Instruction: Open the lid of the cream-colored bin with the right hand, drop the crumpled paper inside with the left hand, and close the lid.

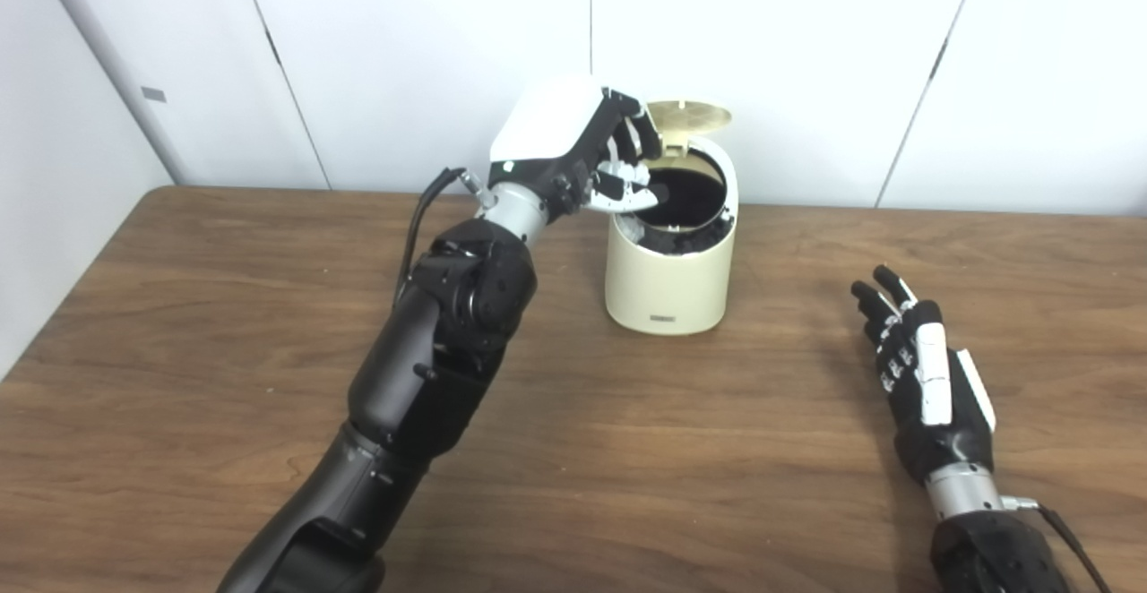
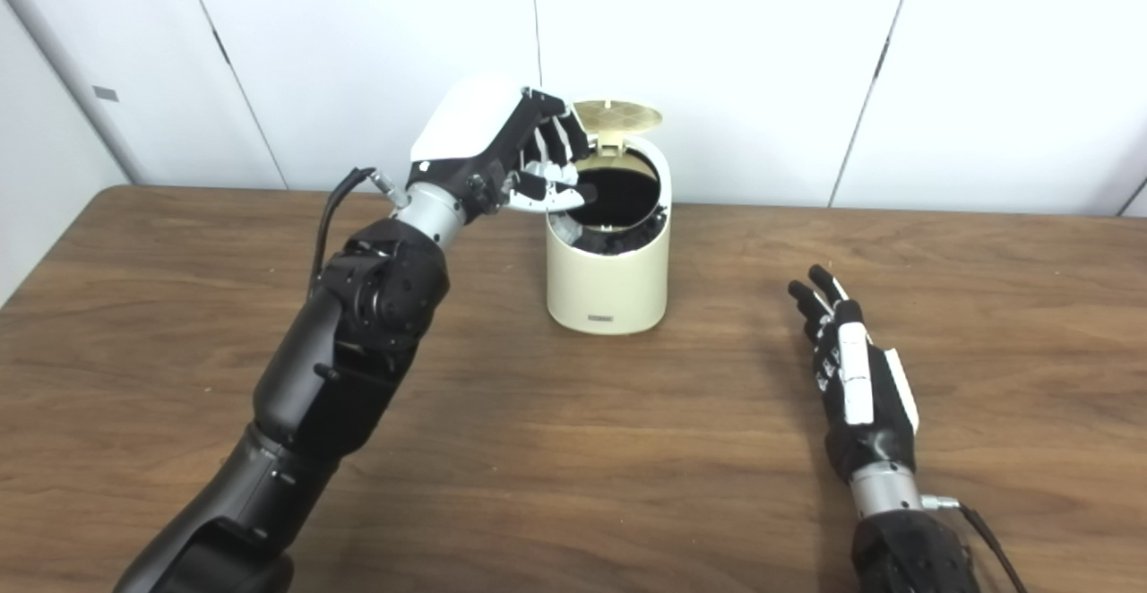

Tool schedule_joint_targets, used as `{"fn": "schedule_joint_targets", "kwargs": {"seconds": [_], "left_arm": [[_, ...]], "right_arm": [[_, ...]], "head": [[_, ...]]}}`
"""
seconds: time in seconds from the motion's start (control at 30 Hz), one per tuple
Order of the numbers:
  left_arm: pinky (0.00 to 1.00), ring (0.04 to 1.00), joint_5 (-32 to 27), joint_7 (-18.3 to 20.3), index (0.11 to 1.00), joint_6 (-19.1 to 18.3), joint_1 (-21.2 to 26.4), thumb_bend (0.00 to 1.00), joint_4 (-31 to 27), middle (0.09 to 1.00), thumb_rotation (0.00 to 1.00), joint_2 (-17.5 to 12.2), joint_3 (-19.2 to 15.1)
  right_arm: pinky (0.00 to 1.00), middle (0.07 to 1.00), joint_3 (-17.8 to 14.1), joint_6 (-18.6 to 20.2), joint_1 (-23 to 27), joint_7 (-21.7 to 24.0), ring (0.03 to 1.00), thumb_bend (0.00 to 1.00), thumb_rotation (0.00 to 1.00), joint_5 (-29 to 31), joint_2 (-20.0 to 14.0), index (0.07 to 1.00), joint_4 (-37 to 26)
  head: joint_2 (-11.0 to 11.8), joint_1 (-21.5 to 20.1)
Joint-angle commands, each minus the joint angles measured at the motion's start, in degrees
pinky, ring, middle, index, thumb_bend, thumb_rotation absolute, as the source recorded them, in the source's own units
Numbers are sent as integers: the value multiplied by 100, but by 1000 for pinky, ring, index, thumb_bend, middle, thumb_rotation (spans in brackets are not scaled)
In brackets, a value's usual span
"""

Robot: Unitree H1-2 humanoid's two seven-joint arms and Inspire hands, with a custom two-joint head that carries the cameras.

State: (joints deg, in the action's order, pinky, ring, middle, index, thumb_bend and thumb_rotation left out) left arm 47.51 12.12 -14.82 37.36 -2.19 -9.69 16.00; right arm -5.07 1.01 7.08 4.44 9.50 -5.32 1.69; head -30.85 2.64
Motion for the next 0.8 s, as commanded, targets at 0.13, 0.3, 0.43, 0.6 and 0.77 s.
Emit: {"fn": "schedule_joint_targets", "kwargs": {"seconds": [0.13, 0.3, 0.43, 0.6, 0.77], "left_arm": [[288, 360, -7, -179, 511, 88, 428, 464, -34, 456, 0, 107, 38], [301, 378, 21, -76, 499, 17, 467, 468, -4, 489, 0, 135, 100], [287, 373, 24, -69, 505, 32, 517, 466, 18, 486, 0, 120, 144], [281, 374, 32, -22, 519, 1, 510, 465, 41, 484, 0, 123, 201], [263, 378, -6, -105, 551, 20, 472, 461, 162, 470, 0, 152, 217]], "right_arm": [[1000, 893, 58, 94, -38, 30, 962, 524, 997, -30, -4, 918, -18], [1000, 892, 80, 199, -47, 0, 959, 509, 1000, -87, -2, 913, -104], [1000, 895, 89, 244, -48, 15, 958, 505, 1000, -91, -5, 909, -137], [1000, 888, 86, 277, -42, -4, 944, 500, 1000, -107, 6, 894, -167], [1000, 878, 49, 306, -31, -56, 937, 509, 998, -90, 38, 880, -179]], "head": [[-36, -9], [-49, -7], [-73, -23], [-78, -24], [-97, -31]]}}
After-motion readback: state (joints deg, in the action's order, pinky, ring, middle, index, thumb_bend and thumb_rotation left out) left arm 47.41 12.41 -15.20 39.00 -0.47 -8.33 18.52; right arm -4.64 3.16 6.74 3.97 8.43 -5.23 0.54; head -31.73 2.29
